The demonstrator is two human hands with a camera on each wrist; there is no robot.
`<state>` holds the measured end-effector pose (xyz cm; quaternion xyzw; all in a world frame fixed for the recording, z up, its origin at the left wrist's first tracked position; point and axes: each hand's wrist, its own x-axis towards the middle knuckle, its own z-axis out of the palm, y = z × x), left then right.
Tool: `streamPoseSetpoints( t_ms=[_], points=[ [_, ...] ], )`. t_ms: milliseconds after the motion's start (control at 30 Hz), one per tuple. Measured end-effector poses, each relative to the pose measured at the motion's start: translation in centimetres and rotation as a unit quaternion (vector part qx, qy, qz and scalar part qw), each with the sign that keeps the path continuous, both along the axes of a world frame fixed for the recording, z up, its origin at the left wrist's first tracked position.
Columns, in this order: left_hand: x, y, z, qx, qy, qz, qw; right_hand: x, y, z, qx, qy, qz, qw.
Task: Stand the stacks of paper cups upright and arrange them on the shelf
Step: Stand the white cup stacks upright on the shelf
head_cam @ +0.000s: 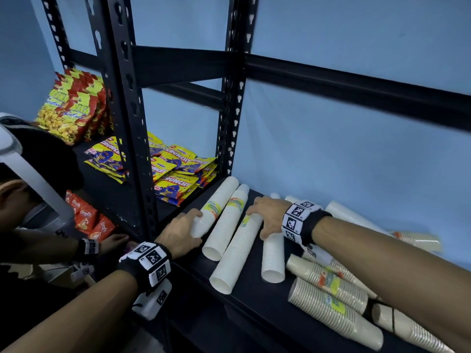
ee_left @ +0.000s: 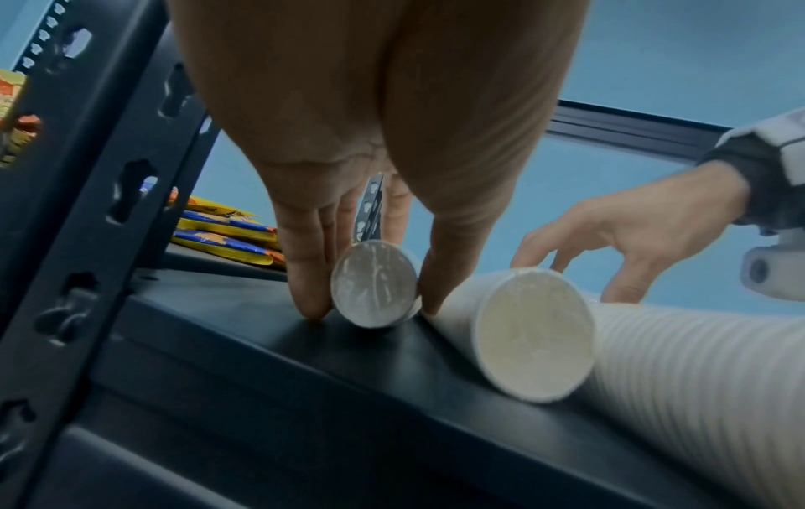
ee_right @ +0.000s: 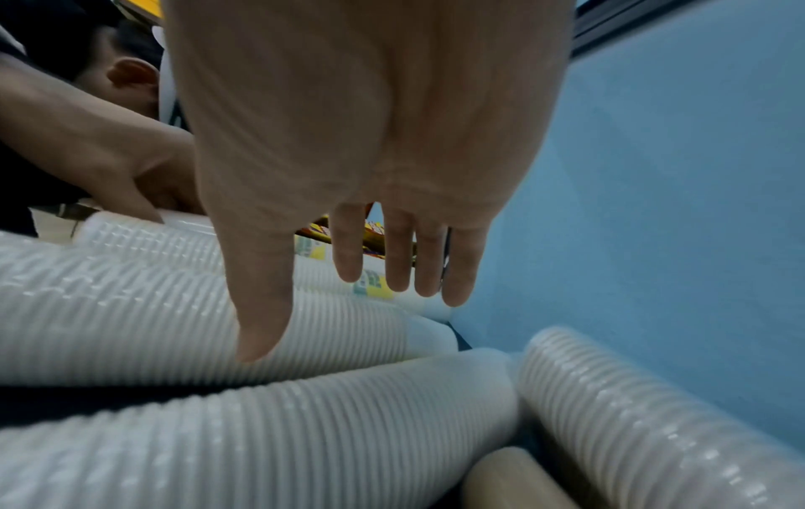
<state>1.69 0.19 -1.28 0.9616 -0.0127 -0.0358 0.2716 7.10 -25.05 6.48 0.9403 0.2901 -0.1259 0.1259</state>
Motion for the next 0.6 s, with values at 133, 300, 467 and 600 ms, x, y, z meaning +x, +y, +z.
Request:
streamPoseSetpoints(
  t_ms=[133, 300, 467, 600],
  points=[
    [0.2, 0.0, -0.3, -0.007, -0.001, 0.003, 1.000, 1.5, 0.2, -1.1, -0.010, 0.012, 0.010, 1.000],
    [0.4, 0.2, 0.1, -0.010, 0.012, 0.000, 1.000, 2.6, 0.8, -2.4, -0.016, 0.016, 0.033, 0.999],
    [0.4, 0.2, 0.8, -0.004, 0.016, 0.003, 1.000, 2.9, 1.4, -2.8, -0.030, 0.003, 0.047, 0.998],
    [0.3, 0.1, 2.2, -0.012, 0.014, 0.008, 1.000, 2.7, 0.9, -1.9, -0.023, -0.029, 0.064, 0.997]
  ],
)
